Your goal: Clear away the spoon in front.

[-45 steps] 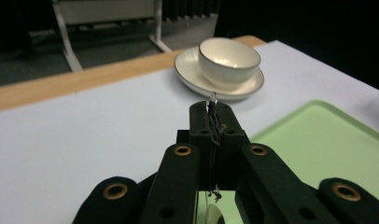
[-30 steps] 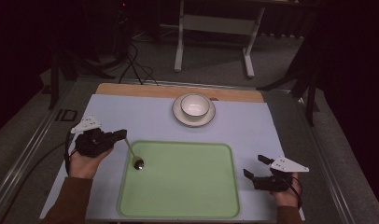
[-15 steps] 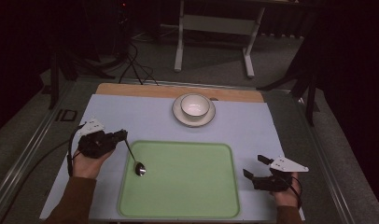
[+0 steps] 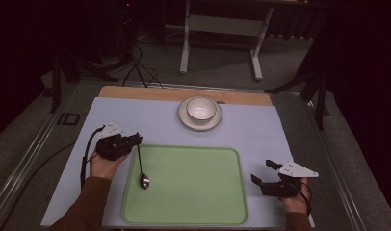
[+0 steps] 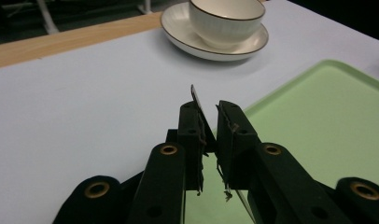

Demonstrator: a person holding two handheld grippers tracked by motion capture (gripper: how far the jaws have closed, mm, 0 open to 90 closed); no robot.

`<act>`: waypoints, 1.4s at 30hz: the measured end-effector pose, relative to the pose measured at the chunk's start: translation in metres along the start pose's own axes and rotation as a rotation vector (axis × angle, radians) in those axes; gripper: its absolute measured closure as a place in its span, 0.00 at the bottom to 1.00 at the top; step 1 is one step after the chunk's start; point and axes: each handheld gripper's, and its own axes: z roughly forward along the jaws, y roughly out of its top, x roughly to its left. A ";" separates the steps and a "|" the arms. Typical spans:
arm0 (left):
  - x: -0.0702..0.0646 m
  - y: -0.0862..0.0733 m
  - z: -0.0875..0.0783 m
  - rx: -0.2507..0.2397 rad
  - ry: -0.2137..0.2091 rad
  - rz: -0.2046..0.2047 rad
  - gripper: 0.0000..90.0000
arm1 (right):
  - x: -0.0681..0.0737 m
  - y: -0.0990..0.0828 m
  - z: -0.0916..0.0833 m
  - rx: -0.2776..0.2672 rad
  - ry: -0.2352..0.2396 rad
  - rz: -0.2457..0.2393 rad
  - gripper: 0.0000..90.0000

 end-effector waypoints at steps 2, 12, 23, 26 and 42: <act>0.001 -0.002 0.000 -0.002 -0.006 -0.007 0.89 | 0.000 0.000 0.000 -0.001 0.001 -0.001 0.16; 0.001 -0.009 -0.004 -0.003 -0.015 -0.007 0.88 | 0.000 0.000 0.000 0.000 0.003 0.000 0.16; -0.002 -0.020 -0.006 0.004 -0.038 -0.014 0.87 | 0.000 0.000 0.000 0.000 0.003 0.001 0.16; -0.003 -0.024 -0.006 0.009 -0.043 -0.020 0.85 | 0.000 0.000 0.000 0.000 0.002 0.000 0.16; -0.006 -0.042 0.001 0.087 -0.062 -0.031 0.81 | 0.001 0.001 0.000 0.000 0.005 -0.002 0.16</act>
